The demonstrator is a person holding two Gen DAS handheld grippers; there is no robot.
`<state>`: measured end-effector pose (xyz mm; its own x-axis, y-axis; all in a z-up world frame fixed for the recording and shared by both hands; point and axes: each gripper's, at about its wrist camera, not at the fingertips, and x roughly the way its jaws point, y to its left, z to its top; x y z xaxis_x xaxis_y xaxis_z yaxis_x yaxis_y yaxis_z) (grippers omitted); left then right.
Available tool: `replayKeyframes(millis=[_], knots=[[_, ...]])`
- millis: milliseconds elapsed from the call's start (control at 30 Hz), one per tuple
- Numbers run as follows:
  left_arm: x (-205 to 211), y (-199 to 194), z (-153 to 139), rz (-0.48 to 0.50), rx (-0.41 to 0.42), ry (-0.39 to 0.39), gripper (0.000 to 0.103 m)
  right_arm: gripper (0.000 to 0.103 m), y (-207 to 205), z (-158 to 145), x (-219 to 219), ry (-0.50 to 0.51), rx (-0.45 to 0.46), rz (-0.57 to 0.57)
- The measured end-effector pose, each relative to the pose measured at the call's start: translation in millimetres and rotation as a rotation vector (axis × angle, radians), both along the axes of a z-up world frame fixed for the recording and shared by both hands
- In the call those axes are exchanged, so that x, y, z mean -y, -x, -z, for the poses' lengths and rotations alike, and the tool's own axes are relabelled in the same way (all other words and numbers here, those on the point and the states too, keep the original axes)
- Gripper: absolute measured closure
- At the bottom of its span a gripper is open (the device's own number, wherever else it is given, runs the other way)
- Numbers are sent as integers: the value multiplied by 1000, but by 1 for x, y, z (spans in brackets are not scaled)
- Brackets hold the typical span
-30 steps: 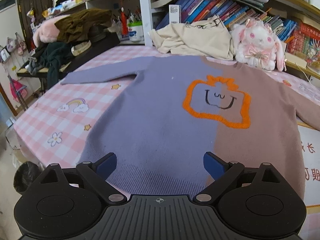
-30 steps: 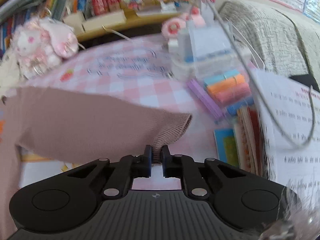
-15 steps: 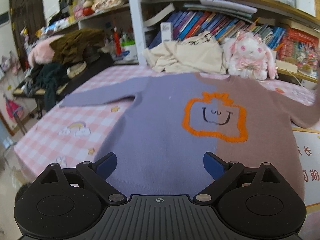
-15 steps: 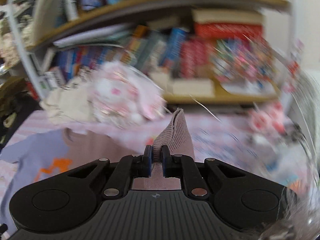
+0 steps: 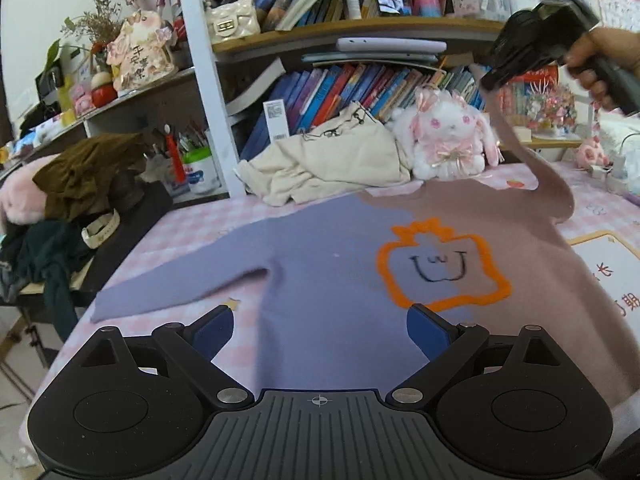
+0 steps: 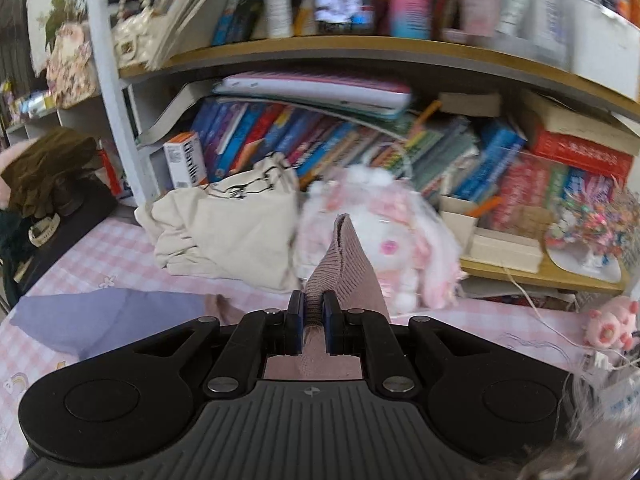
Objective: Fold clothes
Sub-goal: 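Lift the pink sleeve with the right tool, lay it across the body, release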
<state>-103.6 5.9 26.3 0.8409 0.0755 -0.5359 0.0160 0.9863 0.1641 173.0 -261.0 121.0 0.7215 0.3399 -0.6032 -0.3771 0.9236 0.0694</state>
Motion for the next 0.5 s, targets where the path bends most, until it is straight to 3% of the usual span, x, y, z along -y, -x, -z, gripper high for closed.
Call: replayKeyframes(millis=[233, 500], knots=[[-70, -7, 3, 24, -21, 37, 7, 93, 4, 15, -91, 21, 4, 14], [-114, -9, 5, 56, -39, 36, 7, 93, 5, 48, -161, 23, -50, 23]])
